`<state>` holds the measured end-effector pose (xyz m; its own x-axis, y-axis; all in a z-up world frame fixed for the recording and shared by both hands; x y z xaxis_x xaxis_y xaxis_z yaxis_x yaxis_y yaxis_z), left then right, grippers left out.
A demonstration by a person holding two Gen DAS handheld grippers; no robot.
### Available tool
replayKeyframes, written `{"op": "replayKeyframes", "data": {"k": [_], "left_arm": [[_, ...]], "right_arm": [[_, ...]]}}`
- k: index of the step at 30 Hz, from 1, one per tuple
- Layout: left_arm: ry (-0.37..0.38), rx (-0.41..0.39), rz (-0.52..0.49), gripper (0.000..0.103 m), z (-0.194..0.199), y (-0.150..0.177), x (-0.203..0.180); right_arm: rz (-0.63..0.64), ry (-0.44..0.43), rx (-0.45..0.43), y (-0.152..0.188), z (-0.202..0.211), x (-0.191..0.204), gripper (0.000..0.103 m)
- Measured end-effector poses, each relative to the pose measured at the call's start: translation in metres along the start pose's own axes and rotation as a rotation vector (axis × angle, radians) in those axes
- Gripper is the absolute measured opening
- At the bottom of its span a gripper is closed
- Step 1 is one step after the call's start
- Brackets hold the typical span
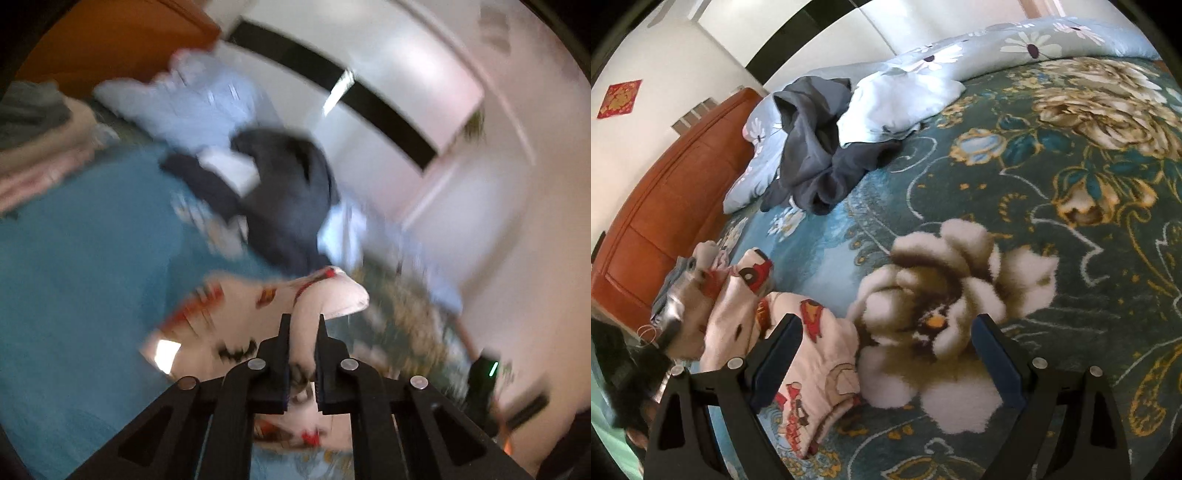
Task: Fold clothes
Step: 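Grasp the garment edge with the left tool and lift it high, then lower the garment with the left tool and spread it flat on the bed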
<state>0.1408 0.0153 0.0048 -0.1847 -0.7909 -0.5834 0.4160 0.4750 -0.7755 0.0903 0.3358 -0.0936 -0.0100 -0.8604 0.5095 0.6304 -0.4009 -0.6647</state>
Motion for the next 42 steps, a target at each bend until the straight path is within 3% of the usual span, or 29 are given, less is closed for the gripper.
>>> {"op": "replayKeyframes", "data": {"k": [5, 12, 17, 22, 26, 35, 37, 42], "left_arm": [[-0.02, -0.192, -0.067, 0.009, 0.048, -0.091, -0.008], [0.065, -0.363, -0.181, 0.009, 0.103, -0.202, -0.071], [0.156, -0.38, -0.23, 0.009, 0.118, -0.252, -0.129], [0.171, -0.416, -0.33, 0.009, 0.12, -0.278, -0.183], [0.166, -0.439, -0.363, 0.009, 0.117, -0.298, -0.205], [0.106, -0.457, -0.33, 0.009, 0.128, -0.303, -0.197], [0.087, -0.438, -0.291, 0.009, 0.123, -0.301, -0.177], [0.036, -0.376, -0.191, 0.009, 0.102, -0.289, -0.12]], "right_arm": [[0.131, -0.085, -0.004, 0.001, 0.0, 0.047, 0.093], [0.356, -0.236, -0.01, 0.007, -0.005, 0.149, 0.093], [0.348, -0.412, -0.018, 0.002, 0.002, 0.214, 0.093], [0.338, -0.528, -0.121, -0.018, 0.031, 0.25, 0.093], [0.37, -0.466, -0.191, -0.029, 0.047, 0.233, 0.093], [0.441, -0.307, -0.16, -0.014, 0.01, 0.21, 0.093], [0.452, -0.252, -0.171, -0.016, 0.003, 0.205, 0.089], [0.402, -0.155, -0.174, -0.035, -0.014, 0.182, 0.062]]}}
Point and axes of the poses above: each gripper's, at about its wrist camera, not at the fingertips, and z roughly against the way its jaws point, x to its left, y to its underside, the point moved 7 cm from there along -z, roughly the way its jaws point, and after that the axes turned 13 degrees about -x, right-handed, at the moved point
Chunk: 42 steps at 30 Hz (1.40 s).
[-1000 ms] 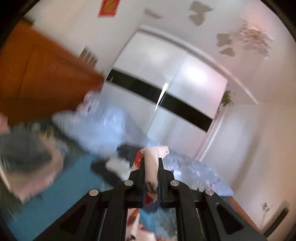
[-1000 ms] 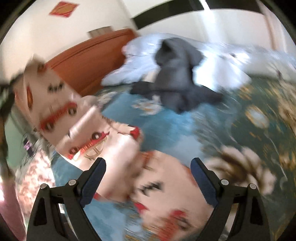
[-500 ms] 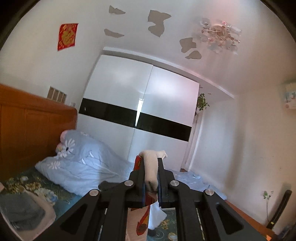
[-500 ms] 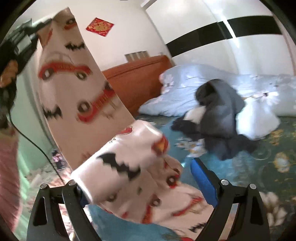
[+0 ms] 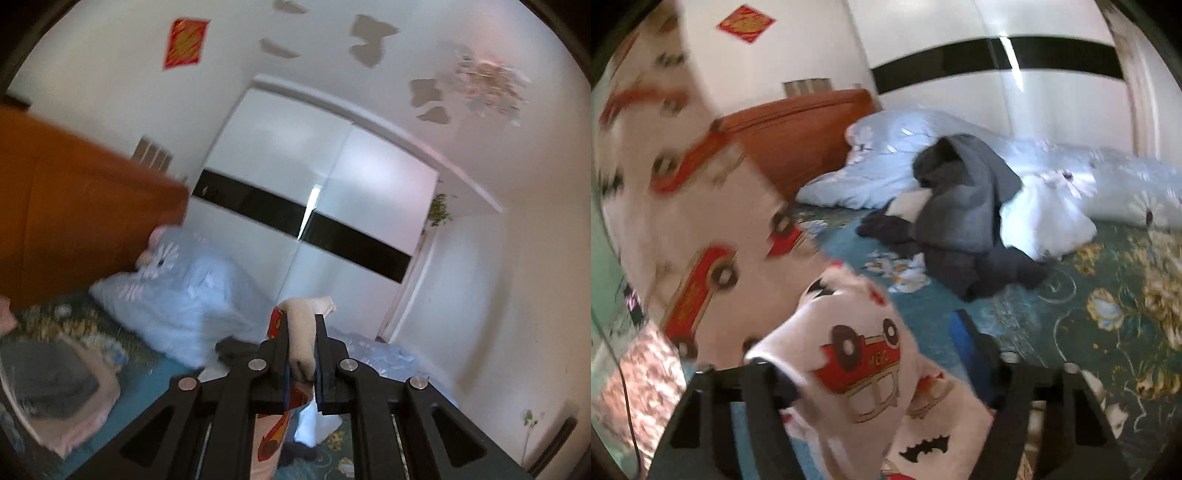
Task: Fold clothes
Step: 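Lower the garment with the left tool and spread it flat on the bed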
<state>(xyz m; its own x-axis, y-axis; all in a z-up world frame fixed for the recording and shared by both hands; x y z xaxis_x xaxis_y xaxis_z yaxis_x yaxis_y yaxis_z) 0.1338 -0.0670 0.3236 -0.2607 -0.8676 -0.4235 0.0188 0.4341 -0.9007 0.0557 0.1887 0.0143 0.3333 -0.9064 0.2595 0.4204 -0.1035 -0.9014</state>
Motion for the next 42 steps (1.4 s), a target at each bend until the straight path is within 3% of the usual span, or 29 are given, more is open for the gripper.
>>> {"op": "replayKeyframes", "data": {"k": [6, 12, 16, 18, 20, 23, 27, 29, 31, 33, 38, 42], "left_arm": [[-0.082, 0.105, 0.104, 0.01, -0.002, 0.059, 0.071], [-0.185, 0.17, 0.25, 0.01, 0.001, 0.115, 0.154], [-0.224, 0.214, 0.334, 0.01, -0.003, 0.152, 0.192], [-0.222, 0.251, 0.353, 0.01, -0.011, 0.172, 0.199], [-0.222, 0.308, 0.354, 0.01, -0.023, 0.197, 0.198], [-0.238, 0.393, 0.33, 0.011, -0.04, 0.233, 0.193], [-0.231, 0.488, 0.295, 0.014, -0.06, 0.272, 0.175], [-0.237, 0.548, 0.24, 0.029, -0.066, 0.29, 0.167], [-0.273, 0.596, 0.207, 0.057, -0.065, 0.308, 0.167], [-0.302, 0.628, 0.209, 0.06, -0.058, 0.323, 0.173], [-0.346, 0.626, 0.32, 0.061, -0.028, 0.349, 0.19], [-0.337, 0.586, 0.36, 0.064, -0.003, 0.365, 0.188]], "right_arm": [[-0.104, 0.154, -0.044, -0.01, 0.007, -0.064, 0.055], [-0.167, 0.372, -0.243, -0.058, 0.061, -0.145, 0.055], [-0.15, 0.559, -0.392, -0.093, 0.125, -0.192, 0.055], [-0.138, 0.65, -0.393, -0.101, 0.15, -0.216, 0.055], [-0.132, 0.683, -0.303, -0.09, 0.155, -0.236, 0.055], [-0.098, 0.672, -0.204, -0.069, 0.153, -0.242, 0.056], [-0.048, 0.598, -0.113, -0.035, 0.139, -0.219, 0.071], [-0.054, 0.531, -0.07, -0.02, 0.122, -0.208, 0.074], [-0.059, 0.481, -0.029, -0.006, 0.105, -0.195, 0.077], [-0.063, 0.422, 0.009, 0.007, 0.088, -0.176, 0.08], [-0.032, 0.307, 0.078, 0.032, 0.067, -0.14, 0.082], [-0.041, 0.278, 0.093, 0.043, 0.065, -0.13, 0.094]]}}
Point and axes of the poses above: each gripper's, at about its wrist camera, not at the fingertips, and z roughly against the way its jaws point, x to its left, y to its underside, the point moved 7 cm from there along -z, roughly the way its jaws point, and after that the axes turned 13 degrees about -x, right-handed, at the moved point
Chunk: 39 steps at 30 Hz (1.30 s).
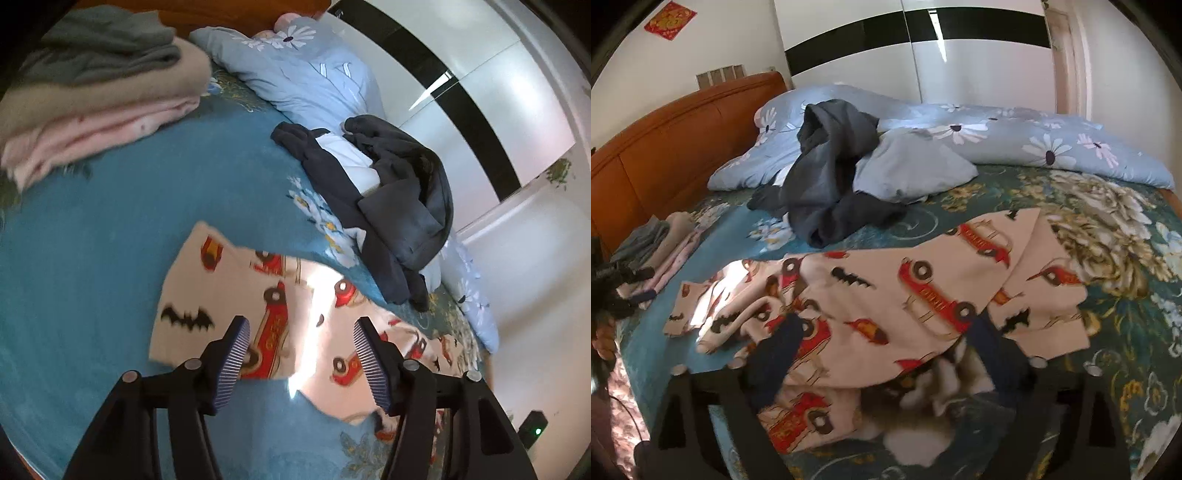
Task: Fold clothes
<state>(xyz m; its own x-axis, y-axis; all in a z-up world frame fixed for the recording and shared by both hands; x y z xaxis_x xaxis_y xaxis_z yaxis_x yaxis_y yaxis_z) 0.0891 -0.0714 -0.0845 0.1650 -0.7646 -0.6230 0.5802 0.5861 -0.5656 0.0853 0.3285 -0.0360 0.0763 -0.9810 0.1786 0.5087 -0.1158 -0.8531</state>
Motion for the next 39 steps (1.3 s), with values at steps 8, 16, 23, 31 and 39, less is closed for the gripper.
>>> {"op": "replayKeyframes", "data": {"k": [8, 16, 23, 31, 39], "left_arm": [[0.036, -0.021, 0.092, 0.065, 0.021, 0.039, 0.032], [0.098, -0.106, 0.124, 0.067, 0.043, 0.044, 0.057], [0.166, -0.156, 0.181, 0.067, 0.046, 0.045, 0.077], [0.191, -0.156, 0.149, 0.068, 0.043, 0.044, 0.087], [0.198, -0.137, 0.128, 0.068, 0.041, 0.045, 0.087]], "right_arm": [[0.058, -0.072, 0.027, 0.005, -0.004, 0.046, 0.095], [0.279, -0.214, 0.172, 0.047, -0.036, 0.16, 0.095], [0.575, -0.188, 0.199, 0.091, -0.057, 0.228, 0.095], [0.836, 0.107, 0.066, 0.076, -0.102, 0.23, 0.095], [0.783, 0.305, -0.1, -0.024, -0.138, 0.215, 0.095]]}}
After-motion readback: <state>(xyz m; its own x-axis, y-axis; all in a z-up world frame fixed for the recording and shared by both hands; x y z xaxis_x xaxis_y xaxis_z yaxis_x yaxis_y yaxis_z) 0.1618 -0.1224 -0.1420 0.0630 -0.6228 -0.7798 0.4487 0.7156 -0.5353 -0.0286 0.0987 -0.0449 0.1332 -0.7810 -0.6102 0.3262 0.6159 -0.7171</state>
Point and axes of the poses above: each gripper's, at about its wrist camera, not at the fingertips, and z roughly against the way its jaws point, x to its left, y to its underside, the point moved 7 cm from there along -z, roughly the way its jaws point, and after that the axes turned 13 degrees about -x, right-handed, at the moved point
